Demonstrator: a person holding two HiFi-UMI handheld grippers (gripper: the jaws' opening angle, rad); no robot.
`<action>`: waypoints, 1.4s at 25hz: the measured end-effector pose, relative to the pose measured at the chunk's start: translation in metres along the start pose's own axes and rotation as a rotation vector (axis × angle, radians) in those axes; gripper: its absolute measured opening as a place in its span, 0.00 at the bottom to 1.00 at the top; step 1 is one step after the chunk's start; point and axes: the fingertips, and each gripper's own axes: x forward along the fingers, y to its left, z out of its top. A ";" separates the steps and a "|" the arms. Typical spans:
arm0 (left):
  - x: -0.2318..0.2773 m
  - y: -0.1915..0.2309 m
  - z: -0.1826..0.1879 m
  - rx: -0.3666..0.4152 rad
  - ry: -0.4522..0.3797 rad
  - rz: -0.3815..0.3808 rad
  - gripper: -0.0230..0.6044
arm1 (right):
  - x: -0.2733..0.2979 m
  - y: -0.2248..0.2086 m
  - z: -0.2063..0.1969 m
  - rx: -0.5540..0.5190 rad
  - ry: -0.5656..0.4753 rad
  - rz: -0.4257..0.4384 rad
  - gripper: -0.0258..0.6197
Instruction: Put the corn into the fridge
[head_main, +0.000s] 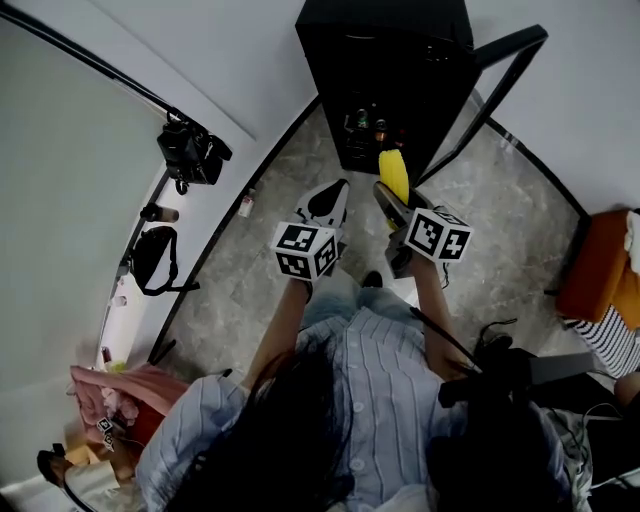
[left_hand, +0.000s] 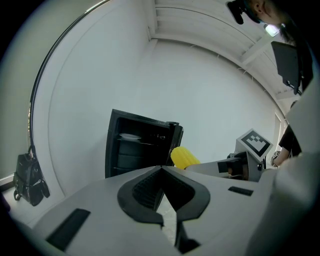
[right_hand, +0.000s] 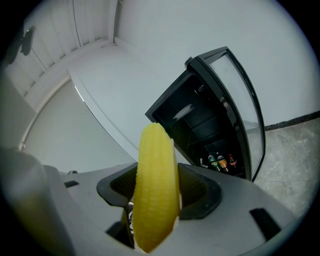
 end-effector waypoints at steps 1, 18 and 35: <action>0.000 -0.001 0.000 0.001 0.001 0.002 0.05 | 0.000 0.000 0.000 0.003 0.002 0.002 0.41; 0.037 0.034 0.007 -0.007 0.017 -0.015 0.05 | 0.042 -0.022 0.015 0.032 0.019 -0.026 0.41; 0.126 0.096 0.013 -0.079 0.098 -0.096 0.05 | 0.136 -0.075 0.039 0.102 0.054 -0.087 0.41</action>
